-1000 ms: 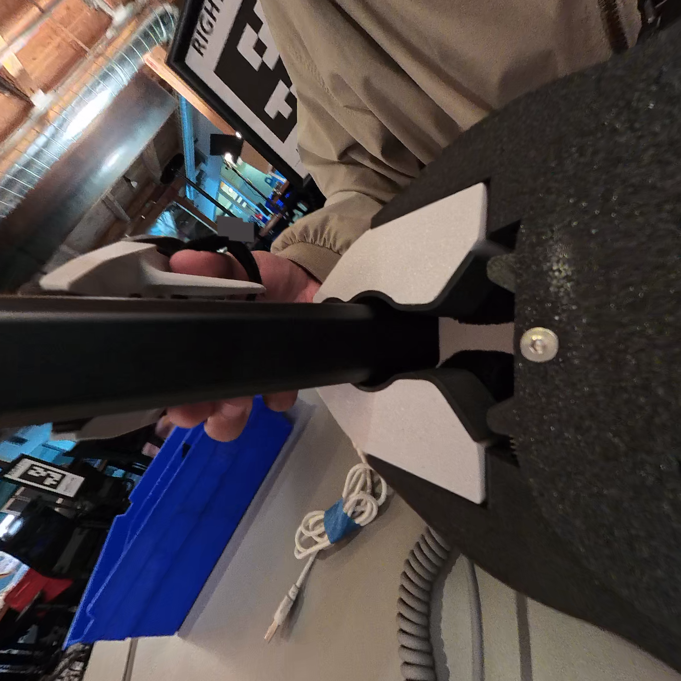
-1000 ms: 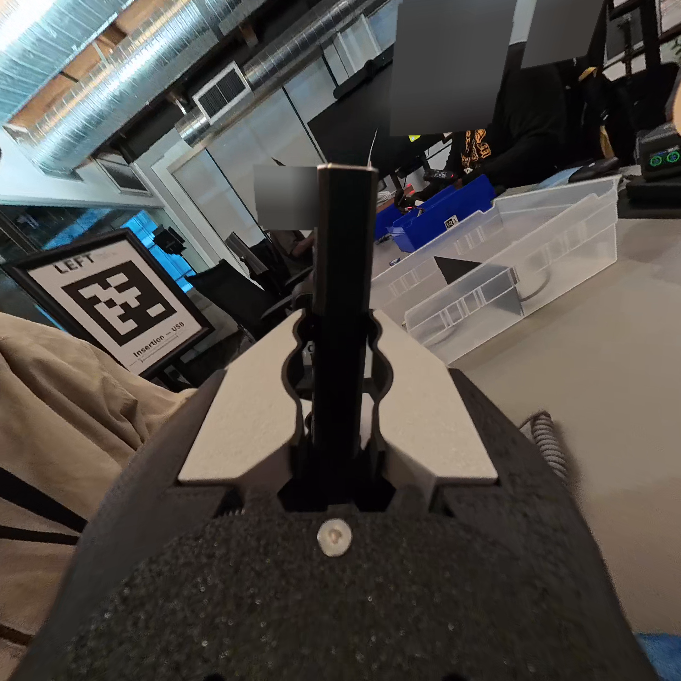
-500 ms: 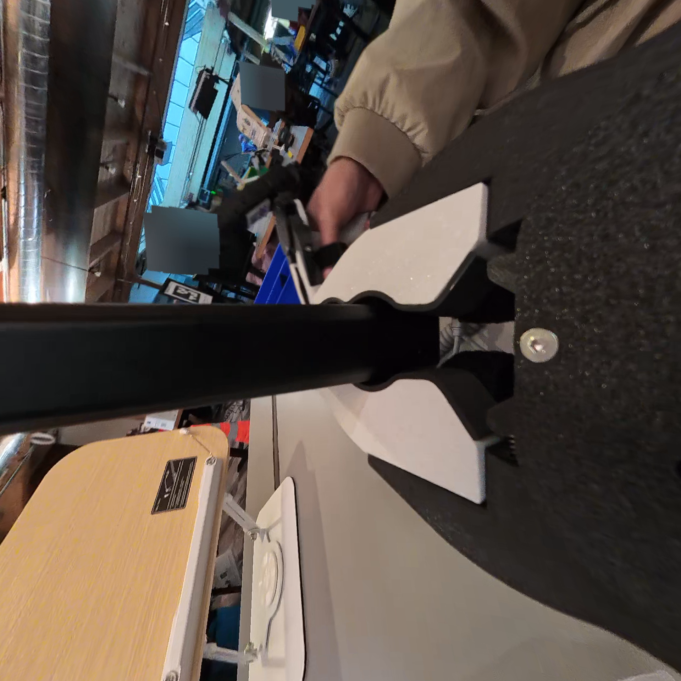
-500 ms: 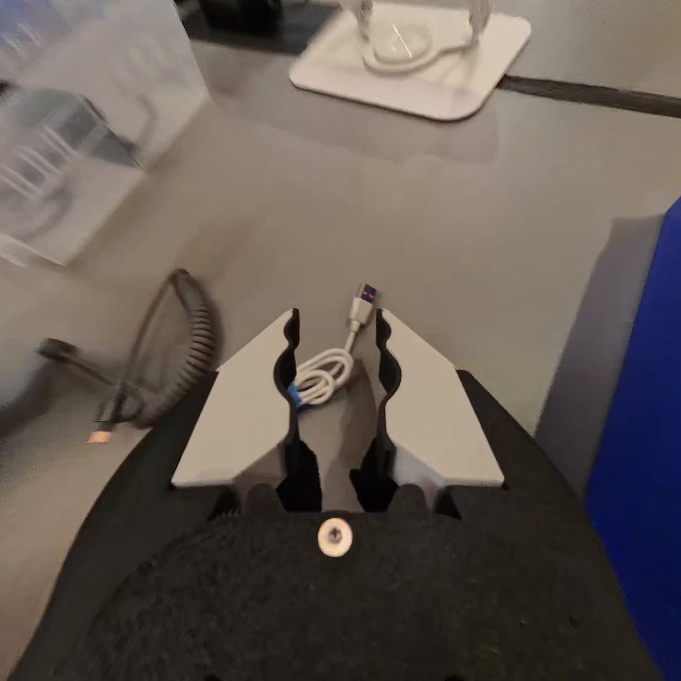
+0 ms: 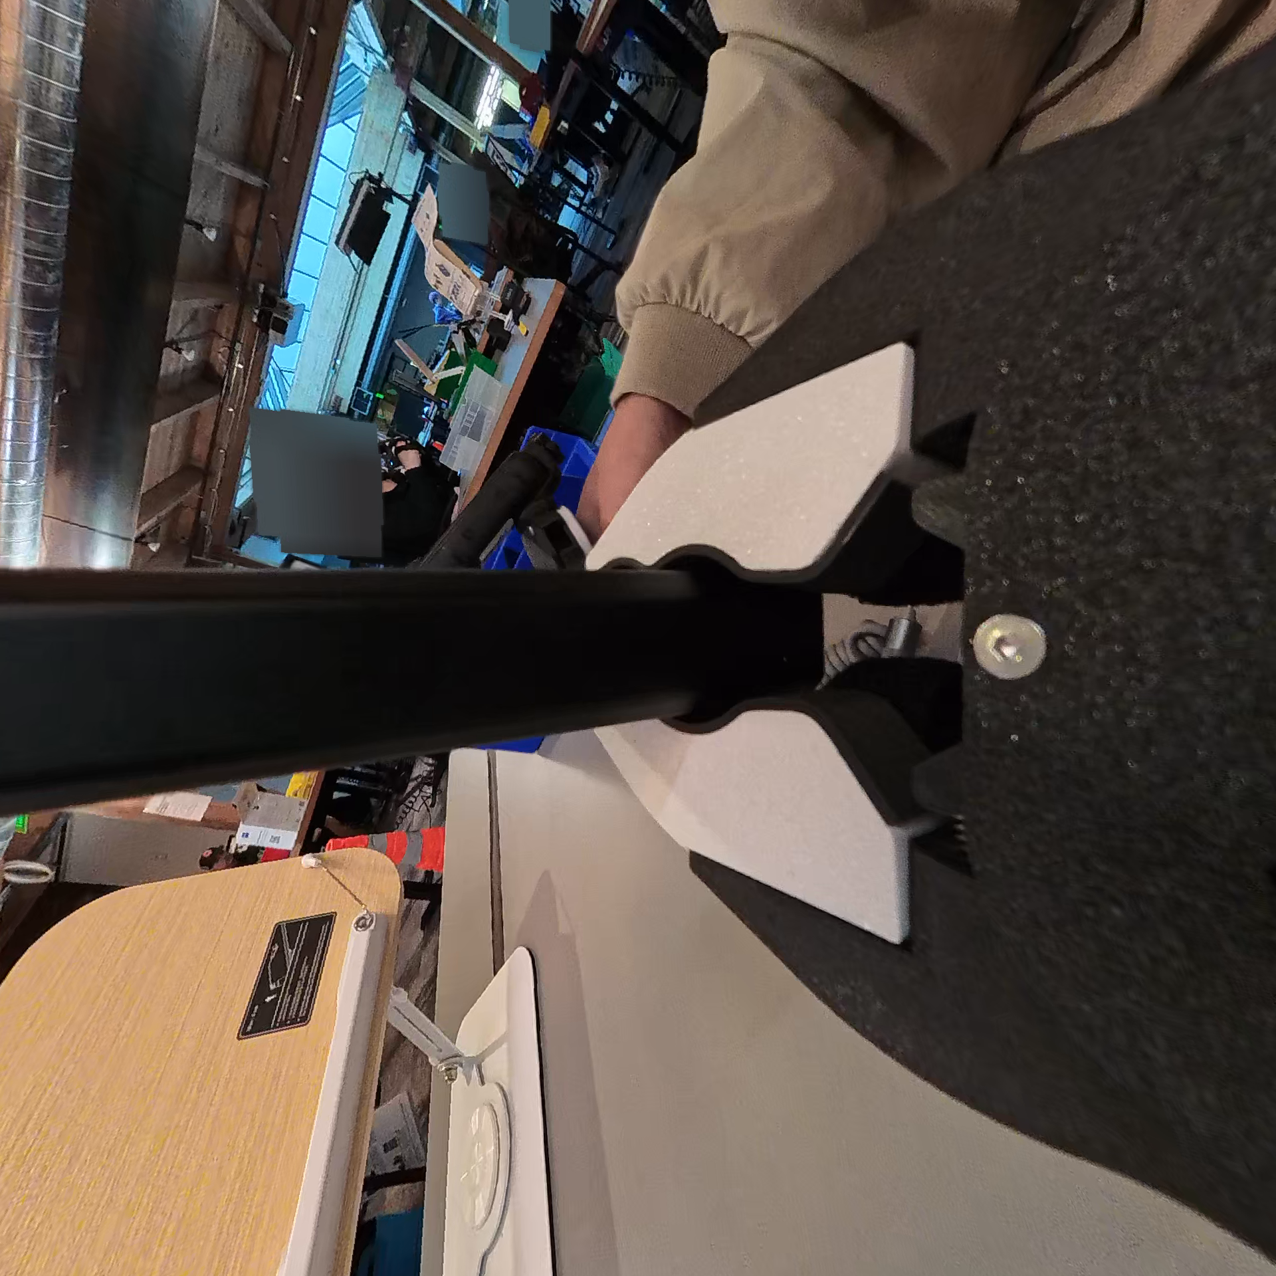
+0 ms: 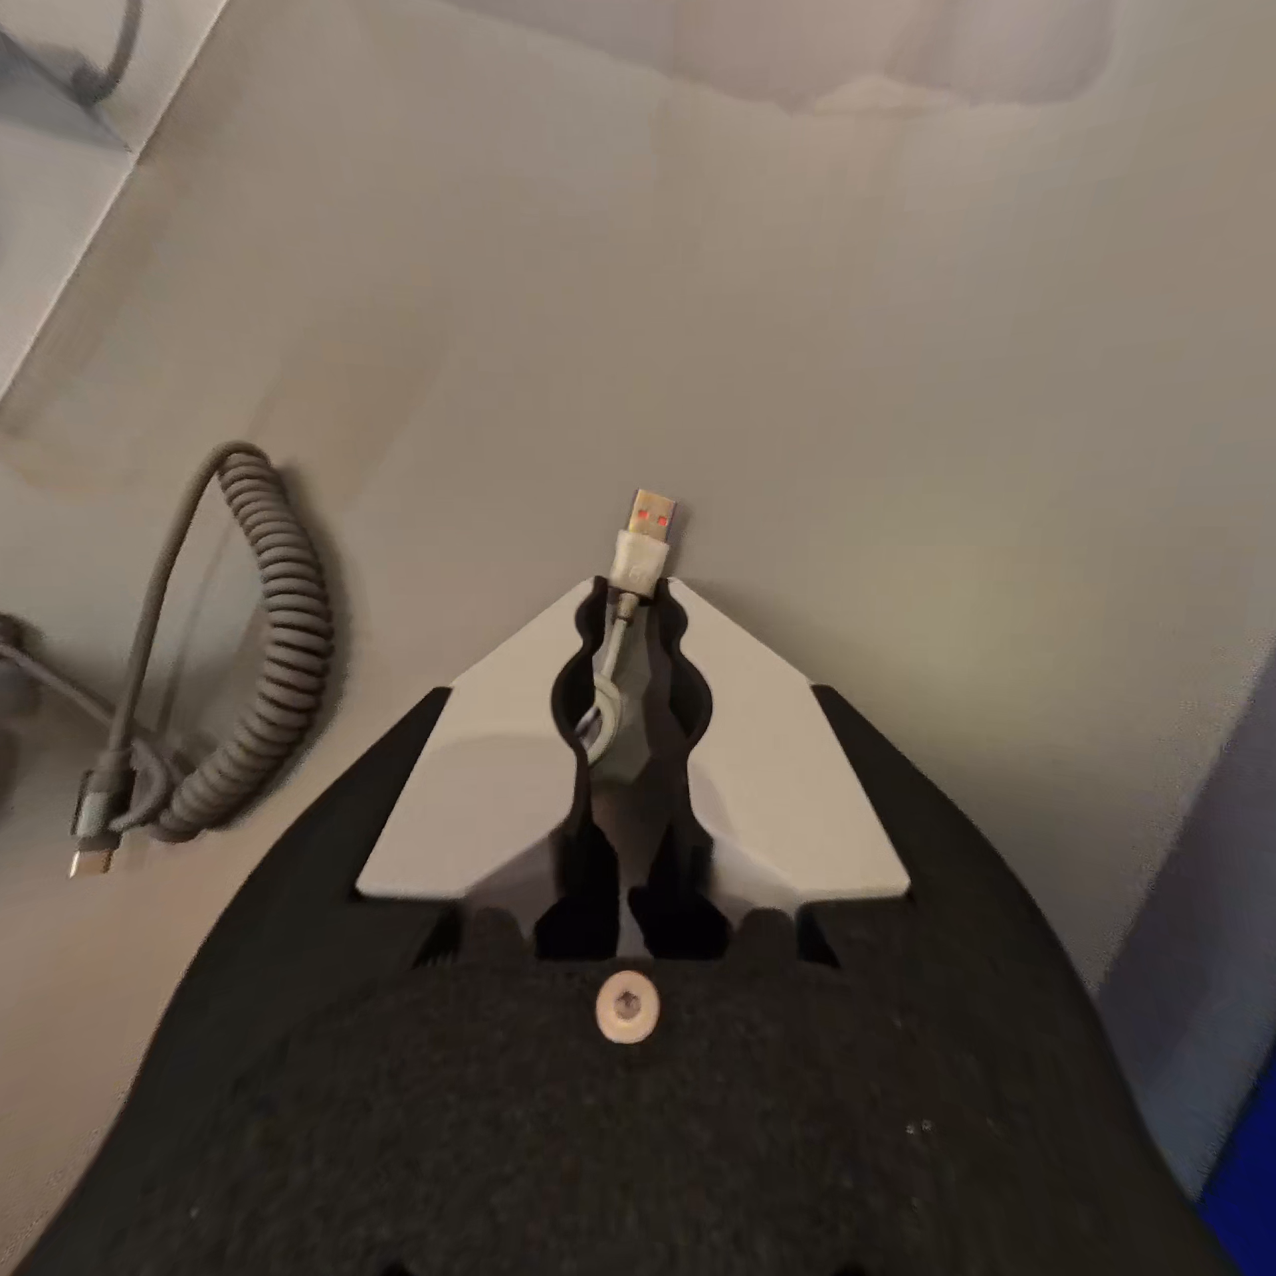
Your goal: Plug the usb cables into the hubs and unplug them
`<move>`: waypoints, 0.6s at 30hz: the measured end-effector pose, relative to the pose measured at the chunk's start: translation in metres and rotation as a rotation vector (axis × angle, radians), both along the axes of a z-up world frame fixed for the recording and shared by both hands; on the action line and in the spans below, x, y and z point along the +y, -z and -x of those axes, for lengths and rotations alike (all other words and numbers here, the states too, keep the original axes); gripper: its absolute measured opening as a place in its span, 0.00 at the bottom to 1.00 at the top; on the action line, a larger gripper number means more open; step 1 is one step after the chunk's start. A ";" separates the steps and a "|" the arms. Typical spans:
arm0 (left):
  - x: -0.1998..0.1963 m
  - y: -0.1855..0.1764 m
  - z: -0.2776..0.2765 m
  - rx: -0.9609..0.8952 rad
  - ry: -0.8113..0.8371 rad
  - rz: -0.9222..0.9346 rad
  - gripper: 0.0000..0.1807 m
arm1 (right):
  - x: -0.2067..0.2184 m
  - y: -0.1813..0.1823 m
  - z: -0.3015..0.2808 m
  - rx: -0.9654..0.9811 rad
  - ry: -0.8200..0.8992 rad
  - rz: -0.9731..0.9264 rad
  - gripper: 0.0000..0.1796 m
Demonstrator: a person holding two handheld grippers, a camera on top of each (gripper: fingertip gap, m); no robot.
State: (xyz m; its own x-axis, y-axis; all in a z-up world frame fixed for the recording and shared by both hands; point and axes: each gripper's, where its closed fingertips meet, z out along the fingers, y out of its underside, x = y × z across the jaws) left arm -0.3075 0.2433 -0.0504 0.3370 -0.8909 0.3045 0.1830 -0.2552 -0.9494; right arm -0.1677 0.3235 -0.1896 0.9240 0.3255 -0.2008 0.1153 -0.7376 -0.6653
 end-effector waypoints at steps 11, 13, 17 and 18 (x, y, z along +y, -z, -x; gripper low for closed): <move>0.019 0.015 0.010 0.079 -0.086 0.030 0.17 | -0.036 -0.100 0.050 -0.463 -0.455 -0.520 0.07; 0.024 0.022 0.012 0.129 -0.122 0.025 0.17 | -0.054 -0.115 0.070 -0.406 -0.528 -0.510 0.07; 0.029 0.028 0.012 0.198 -0.175 -0.009 0.17 | -0.086 -0.137 0.108 -0.214 -0.622 -0.400 0.07; 0.029 0.029 0.012 0.214 -0.187 -0.026 0.17 | -0.094 -0.137 0.116 -0.175 -0.646 -0.346 0.07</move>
State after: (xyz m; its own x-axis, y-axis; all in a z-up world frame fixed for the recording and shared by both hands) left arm -0.3194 0.2727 -0.0792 0.5500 -0.8139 0.1870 0.0193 -0.2114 -0.9772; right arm -0.2832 0.2299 -0.0530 0.5371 0.8313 0.1432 0.5791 -0.2399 -0.7792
